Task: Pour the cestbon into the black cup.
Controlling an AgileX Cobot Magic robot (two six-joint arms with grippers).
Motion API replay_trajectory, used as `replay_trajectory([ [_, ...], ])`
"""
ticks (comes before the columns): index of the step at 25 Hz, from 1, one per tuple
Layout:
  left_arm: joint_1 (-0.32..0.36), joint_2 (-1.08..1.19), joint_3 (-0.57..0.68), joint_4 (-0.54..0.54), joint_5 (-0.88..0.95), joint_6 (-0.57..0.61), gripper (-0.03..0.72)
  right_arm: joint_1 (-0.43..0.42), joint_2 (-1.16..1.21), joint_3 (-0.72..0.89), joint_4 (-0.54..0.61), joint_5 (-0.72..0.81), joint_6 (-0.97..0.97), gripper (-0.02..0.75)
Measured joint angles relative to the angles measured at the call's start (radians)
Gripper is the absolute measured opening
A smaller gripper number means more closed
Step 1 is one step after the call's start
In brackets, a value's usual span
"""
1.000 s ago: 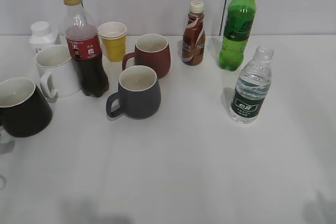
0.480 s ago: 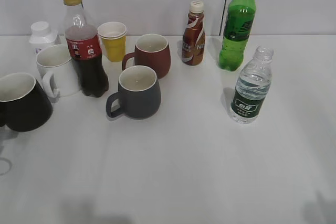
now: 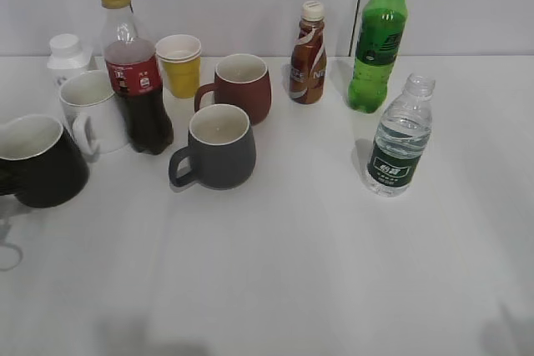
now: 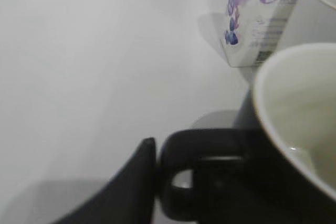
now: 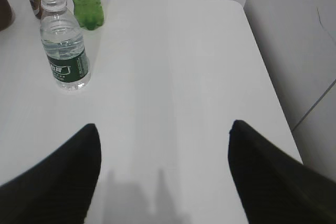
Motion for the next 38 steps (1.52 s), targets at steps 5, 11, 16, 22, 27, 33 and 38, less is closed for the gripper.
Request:
replay_trajectory([
  [5, 0.000, -0.004, -0.001, 0.005, 0.011, 0.012, 0.052, 0.000, 0.000, 0.000, 0.002, -0.011, 0.000, 0.582],
  [11, 0.001, -0.080, 0.010, 0.008, 0.041, 0.015, 0.052, 0.000, 0.000, 0.006, 0.012, -0.067, 0.001, 0.582],
  [16, 0.001, -0.191, 0.054, 0.008, 0.040, 0.015, 0.052, 0.000, 0.000, 0.008, 0.083, -0.165, 0.001, 0.582],
  [22, 0.001, -0.305, 0.128, 0.011, 0.041, 0.015, 0.052, 0.000, 0.000, 0.008, 0.083, -0.396, 0.000, 0.582],
  [27, 0.001, -0.377, 0.142, 0.022, 0.044, 0.015, 0.052, 0.000, 0.004, 0.013, 0.083, -0.762, 0.000, 0.582],
  [33, 0.001, -0.464, 0.149, 0.047, 0.044, 0.016, 0.052, 0.000, 0.137, 0.005, 0.068, -0.984, 0.000, 0.560],
  [38, 0.001, -0.517, 0.149, 0.089, 0.044, 0.016, 0.052, 0.000, 0.472, 0.027, -0.010, -0.979, -0.007, 0.557],
])
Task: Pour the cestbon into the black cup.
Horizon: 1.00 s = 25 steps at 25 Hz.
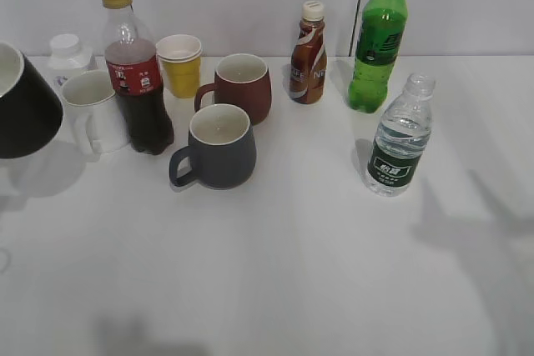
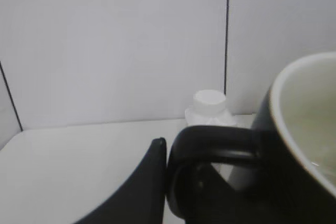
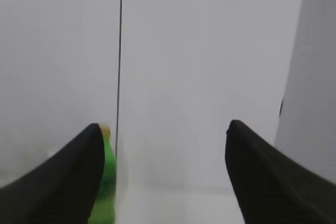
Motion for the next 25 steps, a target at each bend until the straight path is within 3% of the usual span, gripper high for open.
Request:
replay_trajectory([
  [4, 0.000, -0.024, 0.000, 0.025, -0.001, 0.000, 0.052, 0.028, 0.263, 0.005, -0.049, -0.098, 0.012, 0.555],
  [9, 0.000, -0.036, 0.000, 0.033, -0.003, 0.000, 0.052, 0.117, 0.532, 0.100, -0.056, -0.245, 0.179, 0.555],
  [15, 0.000, -0.037, 0.000, 0.059, -0.003, 0.000, 0.052, 0.251, 0.748, 0.344, -0.063, -0.603, 0.237, 0.554],
  [20, 0.000, -0.037, 0.000, 0.077, -0.003, 0.000, 0.052, 0.275, 1.008, 0.364, -0.091, -0.946, 0.182, 0.586],
  [22, 0.000, -0.037, 0.000, 0.091, -0.003, 0.000, 0.052, 0.277, 1.117, 0.361, -0.057, -1.079, 0.156, 0.595],
  [25, 0.000, -0.037, 0.000, 0.135, -0.003, 0.000, 0.052, 0.277, 1.277, 0.343, 0.040, -1.162, 0.140, 0.619],
])
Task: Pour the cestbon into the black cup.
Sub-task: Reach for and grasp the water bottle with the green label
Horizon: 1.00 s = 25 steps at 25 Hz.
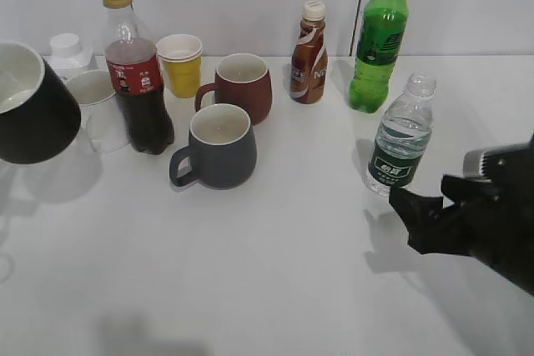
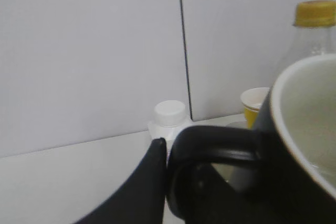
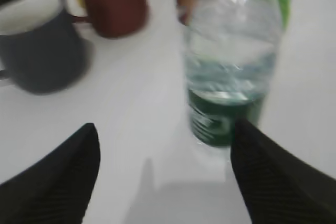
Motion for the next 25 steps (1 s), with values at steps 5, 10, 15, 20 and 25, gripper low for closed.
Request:
replay_trajectory([
  [5, -0.001, 0.000, 0.000, 0.035, 0.000, 0.000, 0.052, 0.000, 0.166, -0.069, 0.075, -0.006, -0.001, 0.655],
  [10, -0.001, 0.000, 0.000, 0.037, 0.000, 0.000, 0.052, 0.000, 0.200, -0.160, 0.075, -0.013, -0.001, 0.656],
  [15, -0.001, 0.000, 0.000, 0.038, 0.000, -0.005, 0.052, 0.000, 0.201, -0.273, 0.087, -0.013, -0.008, 0.655],
  [20, -0.001, 0.000, 0.000, 0.059, 0.000, -0.030, 0.052, 0.000, 0.202, -0.361, 0.100, 0.072, -0.043, 0.503],
  [25, -0.001, -0.004, 0.000, 0.152, 0.003, -0.094, 0.052, 0.000, 0.149, -0.334, 0.053, 0.129, -0.072, 0.504],
])
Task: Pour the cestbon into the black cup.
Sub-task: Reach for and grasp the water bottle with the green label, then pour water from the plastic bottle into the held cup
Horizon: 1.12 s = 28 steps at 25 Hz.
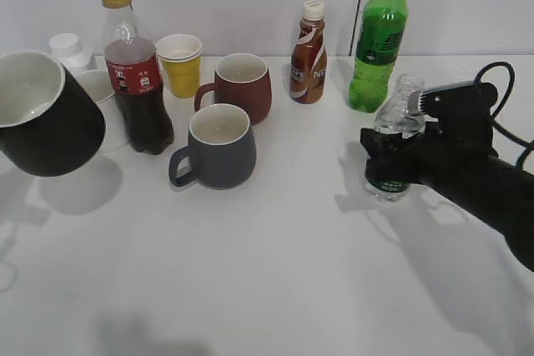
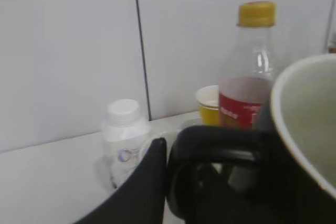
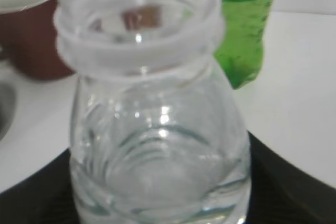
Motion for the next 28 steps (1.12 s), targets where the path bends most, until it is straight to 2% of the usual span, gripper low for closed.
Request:
replay_trajectory([
  [4, -0.026, -0.056, -0.050, 0.114, 0.065, -0.093, 0.052, 0.003, -0.133, 0.017, -0.142, 0.123, -0.078, 0.504],
  [7, -0.115, -0.129, -0.116, 0.174, 0.230, -0.175, 0.052, 0.025, -0.256, 0.017, -0.179, 0.239, -0.163, 0.504],
  [11, -0.303, -0.213, -0.198, 0.190, 0.524, -0.200, 0.052, 0.079, -0.393, -0.012, -0.185, 0.444, -0.304, 0.504],
  [16, -0.531, -0.230, -0.307, 0.113, 0.805, -0.204, 0.052, 0.156, -0.468, -0.133, -0.186, 0.718, -0.413, 0.504],
  [19, -0.631, -0.223, -0.370, 0.074, 0.939, -0.204, 0.052, 0.192, -0.478, -0.229, -0.186, 0.840, -0.491, 0.504],
  [23, -0.711, -0.177, -0.445, 0.046, 1.033, -0.206, 0.052, 0.232, -0.478, -0.336, -0.187, 0.943, -0.590, 0.504],
  [28, -0.751, -0.119, -0.508, 0.011, 1.073, -0.207, 0.052, 0.271, -0.478, -0.435, -0.213, 1.053, -0.751, 0.505],
])
